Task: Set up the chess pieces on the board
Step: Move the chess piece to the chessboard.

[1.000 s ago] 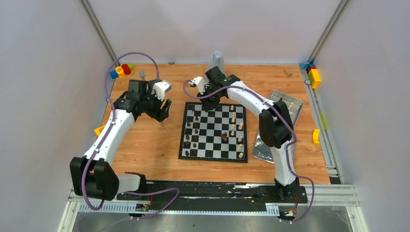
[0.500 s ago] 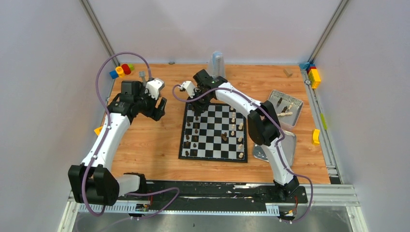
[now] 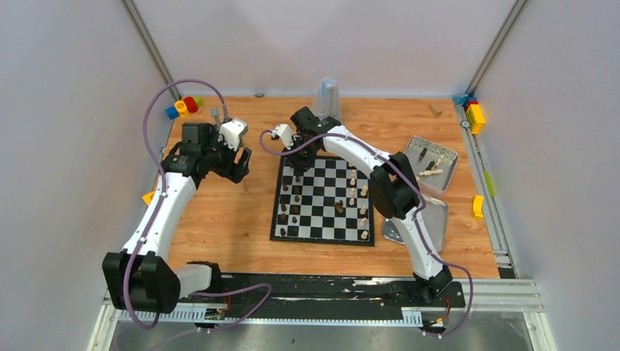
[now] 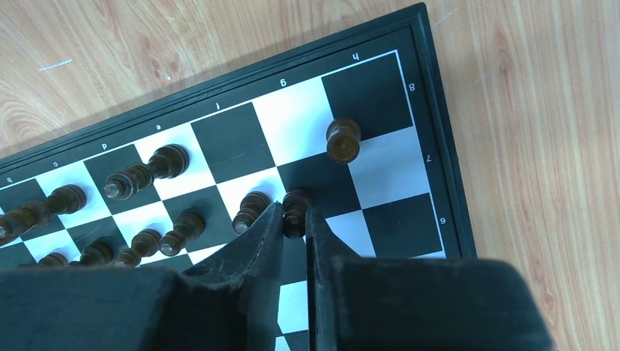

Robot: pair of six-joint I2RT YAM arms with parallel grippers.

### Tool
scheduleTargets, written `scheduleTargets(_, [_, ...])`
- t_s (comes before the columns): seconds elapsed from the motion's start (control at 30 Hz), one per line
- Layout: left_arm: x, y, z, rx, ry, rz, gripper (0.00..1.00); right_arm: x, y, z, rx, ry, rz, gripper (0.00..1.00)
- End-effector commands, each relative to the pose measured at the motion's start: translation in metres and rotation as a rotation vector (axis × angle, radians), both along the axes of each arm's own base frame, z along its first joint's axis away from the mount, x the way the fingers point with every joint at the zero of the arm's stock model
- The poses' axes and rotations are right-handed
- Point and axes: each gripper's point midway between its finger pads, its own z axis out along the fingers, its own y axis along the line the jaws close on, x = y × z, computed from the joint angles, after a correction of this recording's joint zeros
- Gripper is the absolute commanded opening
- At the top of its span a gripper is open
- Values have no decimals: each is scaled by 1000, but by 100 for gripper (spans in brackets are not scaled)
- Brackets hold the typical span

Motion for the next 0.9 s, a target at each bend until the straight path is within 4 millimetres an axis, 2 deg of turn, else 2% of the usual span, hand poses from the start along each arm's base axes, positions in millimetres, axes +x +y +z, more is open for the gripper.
scheduleTargets(0.0, [4, 0, 13, -22, -52, 7, 86, 6, 7, 9, 9, -44, 16, 8])
scheduleTargets(0.57, [3, 1, 11, -19, -48, 6, 87, 13, 10, 3, -3, -59, 19, 9])
scheduleTargets(0.87, [2, 1, 10, -16, -50, 5, 87, 15, 11, 0, -6, -60, 18, 15])
